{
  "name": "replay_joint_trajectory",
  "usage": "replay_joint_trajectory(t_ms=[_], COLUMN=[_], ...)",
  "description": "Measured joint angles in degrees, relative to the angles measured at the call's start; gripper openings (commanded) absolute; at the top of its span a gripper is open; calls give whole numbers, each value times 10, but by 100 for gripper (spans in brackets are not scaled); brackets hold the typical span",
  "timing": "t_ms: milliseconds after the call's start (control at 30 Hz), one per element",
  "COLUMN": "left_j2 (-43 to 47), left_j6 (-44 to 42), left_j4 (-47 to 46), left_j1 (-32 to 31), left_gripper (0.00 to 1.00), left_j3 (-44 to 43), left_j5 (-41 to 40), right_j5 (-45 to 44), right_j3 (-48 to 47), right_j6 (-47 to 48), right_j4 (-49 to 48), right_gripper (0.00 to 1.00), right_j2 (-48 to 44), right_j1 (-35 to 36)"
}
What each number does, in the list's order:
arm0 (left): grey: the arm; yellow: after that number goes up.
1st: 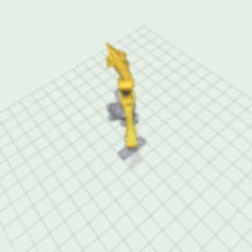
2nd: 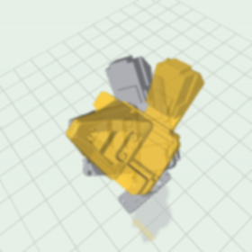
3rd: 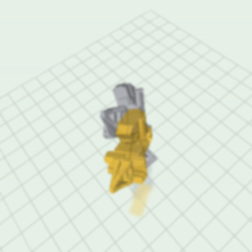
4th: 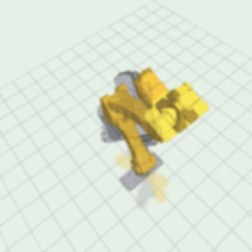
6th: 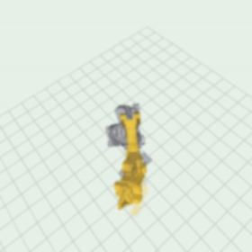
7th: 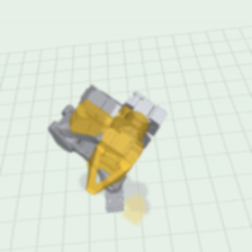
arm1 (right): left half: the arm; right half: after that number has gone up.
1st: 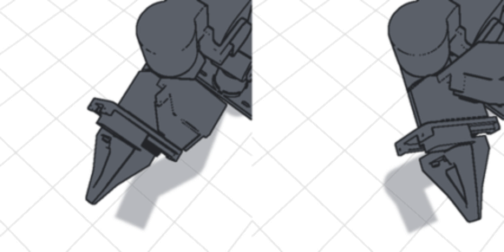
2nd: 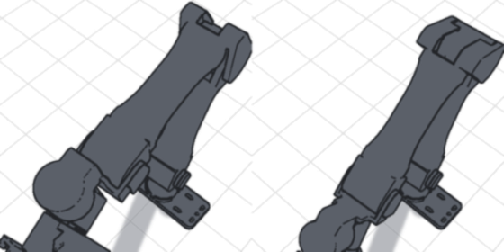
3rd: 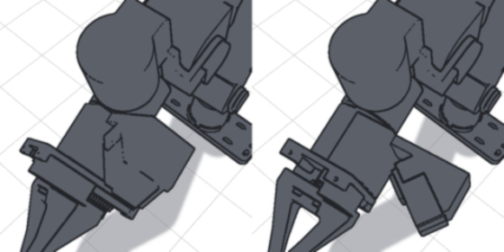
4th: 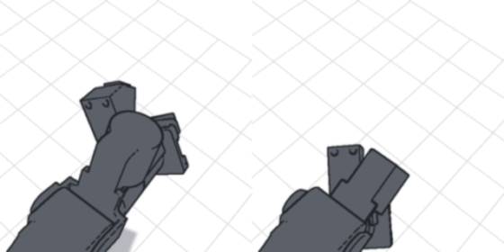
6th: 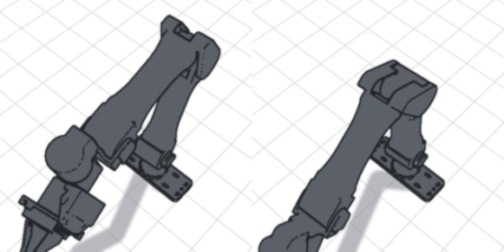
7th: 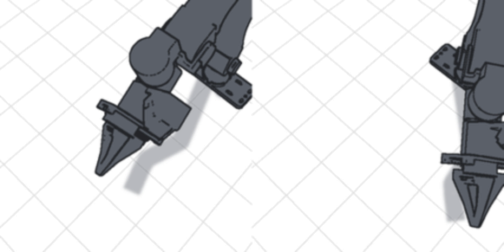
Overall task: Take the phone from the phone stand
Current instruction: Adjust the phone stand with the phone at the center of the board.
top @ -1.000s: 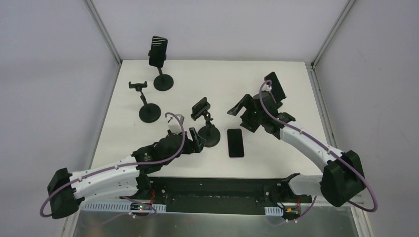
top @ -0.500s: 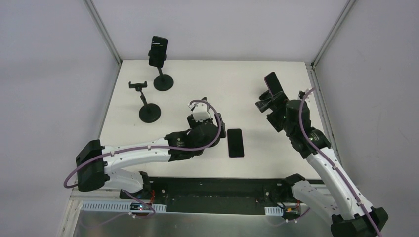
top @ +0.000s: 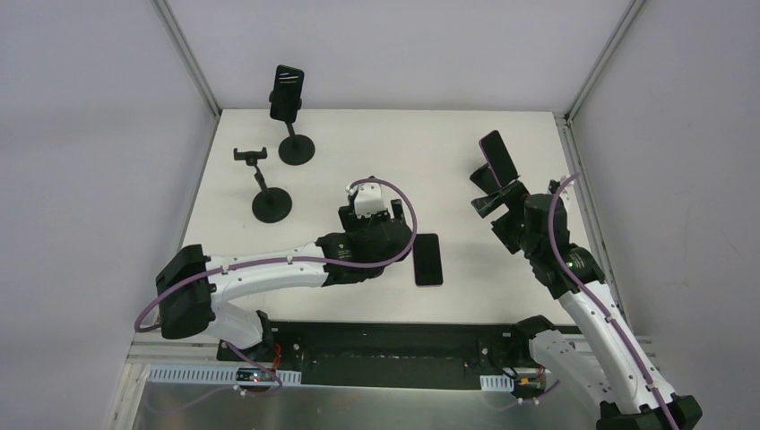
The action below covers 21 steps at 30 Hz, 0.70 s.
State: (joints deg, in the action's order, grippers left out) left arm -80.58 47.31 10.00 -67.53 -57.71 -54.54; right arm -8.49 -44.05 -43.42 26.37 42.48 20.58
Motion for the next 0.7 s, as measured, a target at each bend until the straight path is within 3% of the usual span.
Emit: replay_joint_trajectory(t_ms=[233, 533, 700], left_j2=[-19, -51, -56], left_j6=[0, -5, -6], left_j4=[1, 4, 5], left_j1=[12, 32, 41], left_gripper=[80, 69, 53], left_j3=[-7, -26, -27], left_j5=[-16, -17, -17], right_j5=[6, 14, 17], right_j3=[6, 8, 9], right_j6=[0, 0, 0], right_j4=[1, 1, 1], right_gripper=[95, 95, 95], right_j2=[-1, -1, -1], right_j1=[-4, -9, -10])
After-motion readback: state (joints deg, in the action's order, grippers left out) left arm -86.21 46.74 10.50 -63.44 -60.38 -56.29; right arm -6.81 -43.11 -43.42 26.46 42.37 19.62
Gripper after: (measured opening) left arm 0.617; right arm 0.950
